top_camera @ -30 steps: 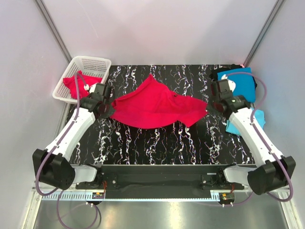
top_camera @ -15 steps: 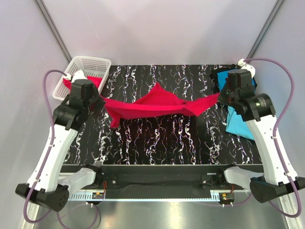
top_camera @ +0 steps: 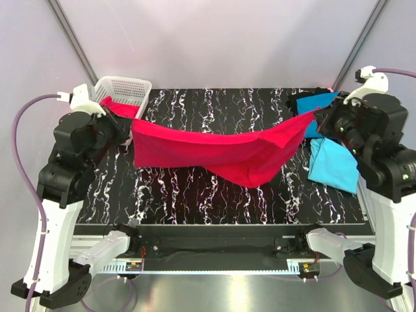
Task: Fold and stack the t-shirts
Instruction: Flatten the tshirt out
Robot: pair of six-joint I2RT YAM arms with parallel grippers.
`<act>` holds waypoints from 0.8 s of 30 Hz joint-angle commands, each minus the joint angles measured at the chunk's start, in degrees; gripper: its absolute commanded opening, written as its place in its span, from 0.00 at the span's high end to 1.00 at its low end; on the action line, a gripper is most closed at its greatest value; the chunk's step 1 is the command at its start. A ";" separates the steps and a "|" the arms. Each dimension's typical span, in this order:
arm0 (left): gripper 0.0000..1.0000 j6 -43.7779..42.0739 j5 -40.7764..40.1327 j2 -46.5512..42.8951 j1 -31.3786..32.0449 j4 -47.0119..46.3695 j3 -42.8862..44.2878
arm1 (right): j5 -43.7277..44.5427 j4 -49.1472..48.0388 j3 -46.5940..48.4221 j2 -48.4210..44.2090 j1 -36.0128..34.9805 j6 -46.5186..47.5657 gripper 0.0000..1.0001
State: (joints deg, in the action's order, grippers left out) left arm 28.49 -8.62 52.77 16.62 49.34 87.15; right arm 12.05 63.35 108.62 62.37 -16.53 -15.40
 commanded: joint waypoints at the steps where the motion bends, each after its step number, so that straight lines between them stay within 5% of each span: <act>1: 1.00 -3.26 7.04 -1.88 0.25 -4.60 2.23 | -8.44 -1.47 3.97 -2.24 0.19 5.28 1.00; 6: 1.00 -4.58 2.84 -1.89 0.17 -3.47 7.76 | -8.37 -2.53 7.30 -2.43 0.19 6.87 1.00; 15: 1.00 -3.53 -14.48 12.33 0.16 2.94 19.08 | -1.33 -10.97 5.37 10.74 0.19 9.60 1.00; 24: 1.00 -2.65 -9.14 35.27 0.16 5.15 31.14 | -3.26 -10.63 22.04 29.56 0.19 10.65 1.00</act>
State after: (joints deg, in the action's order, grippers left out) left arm 25.54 -18.96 84.75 16.75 53.04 114.56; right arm 8.64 54.26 121.43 92.49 -16.53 -6.13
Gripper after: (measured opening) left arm 0.024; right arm 0.014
